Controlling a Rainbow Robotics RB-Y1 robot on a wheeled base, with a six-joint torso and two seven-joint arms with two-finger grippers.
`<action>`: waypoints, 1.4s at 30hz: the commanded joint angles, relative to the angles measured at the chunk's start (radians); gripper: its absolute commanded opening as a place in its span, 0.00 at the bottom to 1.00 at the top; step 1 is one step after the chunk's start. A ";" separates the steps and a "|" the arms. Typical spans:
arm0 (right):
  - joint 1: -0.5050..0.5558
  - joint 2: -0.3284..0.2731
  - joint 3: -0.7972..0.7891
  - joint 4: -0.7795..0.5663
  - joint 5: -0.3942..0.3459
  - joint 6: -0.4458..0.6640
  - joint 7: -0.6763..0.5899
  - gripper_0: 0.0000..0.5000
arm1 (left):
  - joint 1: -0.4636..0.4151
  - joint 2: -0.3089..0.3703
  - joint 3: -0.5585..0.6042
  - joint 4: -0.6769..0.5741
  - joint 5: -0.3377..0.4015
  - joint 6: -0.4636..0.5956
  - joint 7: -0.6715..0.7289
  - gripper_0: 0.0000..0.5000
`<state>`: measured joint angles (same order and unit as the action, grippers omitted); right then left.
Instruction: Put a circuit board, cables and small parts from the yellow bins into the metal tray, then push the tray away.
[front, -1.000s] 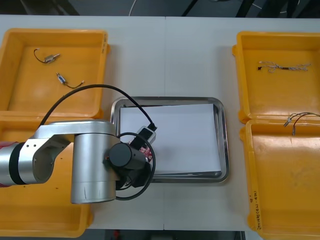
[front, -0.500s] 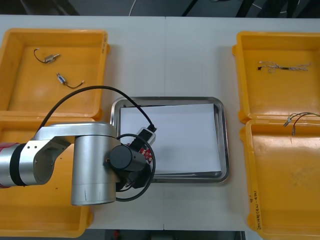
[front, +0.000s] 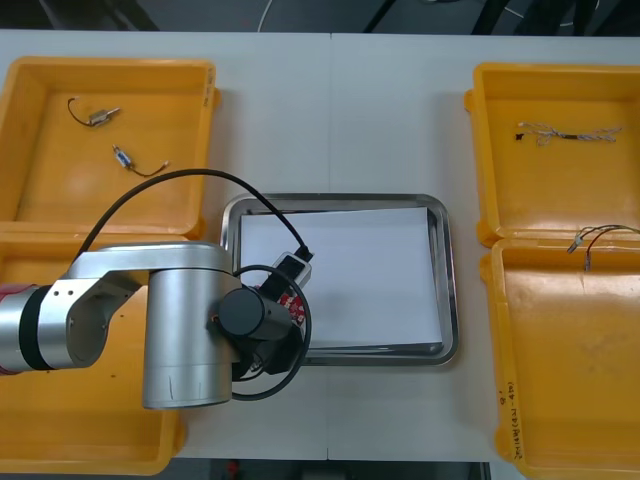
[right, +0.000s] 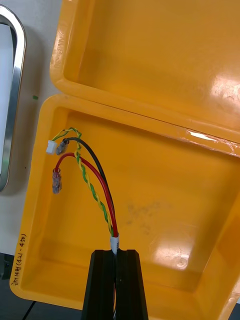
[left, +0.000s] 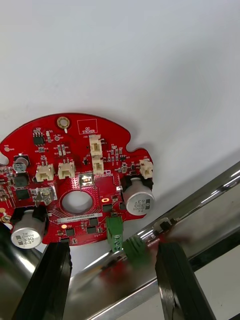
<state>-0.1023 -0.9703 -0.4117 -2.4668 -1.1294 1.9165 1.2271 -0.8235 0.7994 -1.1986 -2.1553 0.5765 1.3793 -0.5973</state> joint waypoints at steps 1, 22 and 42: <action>-0.016 -0.038 0.002 -0.026 -0.009 0.003 -0.052 0.00 | -0.037 -0.016 0.102 -0.061 0.048 0.093 0.097 1.00; -0.016 -0.038 -0.002 -0.038 -0.020 0.003 -0.052 0.00 | -0.037 0.070 0.577 -0.132 0.410 0.431 -0.029 1.00; -0.112 -0.048 0.151 -0.138 -0.030 0.003 -0.047 0.00 | -0.037 0.123 0.846 0.106 0.436 0.475 -0.116 1.00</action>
<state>-0.1515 -0.9775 -0.3183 -2.5772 -1.1503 1.9165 1.2270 -0.8242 0.8854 -0.4009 -2.0695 1.0363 1.8373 -0.6503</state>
